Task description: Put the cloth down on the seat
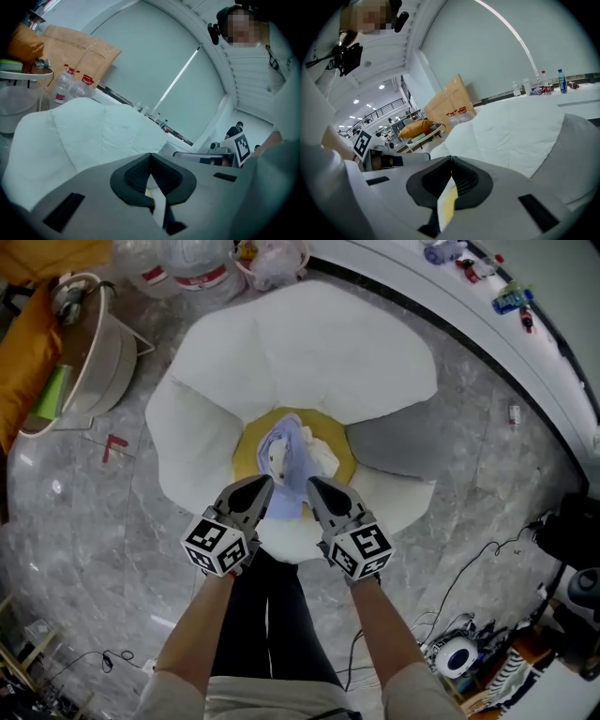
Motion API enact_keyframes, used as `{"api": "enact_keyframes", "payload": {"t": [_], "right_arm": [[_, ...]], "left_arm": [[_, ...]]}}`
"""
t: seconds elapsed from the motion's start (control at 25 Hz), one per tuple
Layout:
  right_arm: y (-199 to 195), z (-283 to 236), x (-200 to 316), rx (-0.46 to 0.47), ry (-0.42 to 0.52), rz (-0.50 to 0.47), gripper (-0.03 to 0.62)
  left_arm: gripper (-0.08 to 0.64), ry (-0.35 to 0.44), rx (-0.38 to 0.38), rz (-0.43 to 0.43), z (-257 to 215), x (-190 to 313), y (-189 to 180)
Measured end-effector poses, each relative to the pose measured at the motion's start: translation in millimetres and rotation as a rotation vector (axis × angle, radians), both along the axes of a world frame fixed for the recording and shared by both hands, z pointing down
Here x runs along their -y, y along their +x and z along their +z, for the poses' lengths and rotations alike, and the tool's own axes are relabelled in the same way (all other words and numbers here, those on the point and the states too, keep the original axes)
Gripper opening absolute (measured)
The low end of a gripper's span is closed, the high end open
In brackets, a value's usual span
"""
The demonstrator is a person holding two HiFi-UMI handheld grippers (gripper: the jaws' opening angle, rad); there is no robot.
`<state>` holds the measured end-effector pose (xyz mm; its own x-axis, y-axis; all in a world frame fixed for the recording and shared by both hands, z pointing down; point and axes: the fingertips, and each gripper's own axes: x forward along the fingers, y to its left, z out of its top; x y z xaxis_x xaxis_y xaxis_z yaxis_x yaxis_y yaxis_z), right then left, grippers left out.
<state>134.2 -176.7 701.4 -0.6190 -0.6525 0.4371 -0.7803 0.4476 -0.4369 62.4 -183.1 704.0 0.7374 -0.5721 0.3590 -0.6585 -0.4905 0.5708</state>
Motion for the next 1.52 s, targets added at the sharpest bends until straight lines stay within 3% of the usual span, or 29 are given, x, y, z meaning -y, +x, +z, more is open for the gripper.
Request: {"api": "enact_keyframes", "payload": {"t": [0.36, 0.72, 0.96, 1.52], "right_arm": [[-10, -76, -20, 0.014, 0.043, -0.044, 0.018], [-16, -157, -48, 0.06, 0.087, -0.031, 0.018], [-10, -210, -70, 0.049, 0.13, -0.06, 0.018], [-2, -321, -99, 0.09, 0.246, -0.058, 0.018]], "left_arm": [[0.014, 0.049, 0.009, 0.038, -73, -16, -4], [0.014, 0.107, -0.039, 0.059, -154, -42, -4], [0.014, 0.15, -0.034, 0.116, -207, -64, 1], [0.014, 0.258, -0.091, 0.072, -319, -90, -12]]}}
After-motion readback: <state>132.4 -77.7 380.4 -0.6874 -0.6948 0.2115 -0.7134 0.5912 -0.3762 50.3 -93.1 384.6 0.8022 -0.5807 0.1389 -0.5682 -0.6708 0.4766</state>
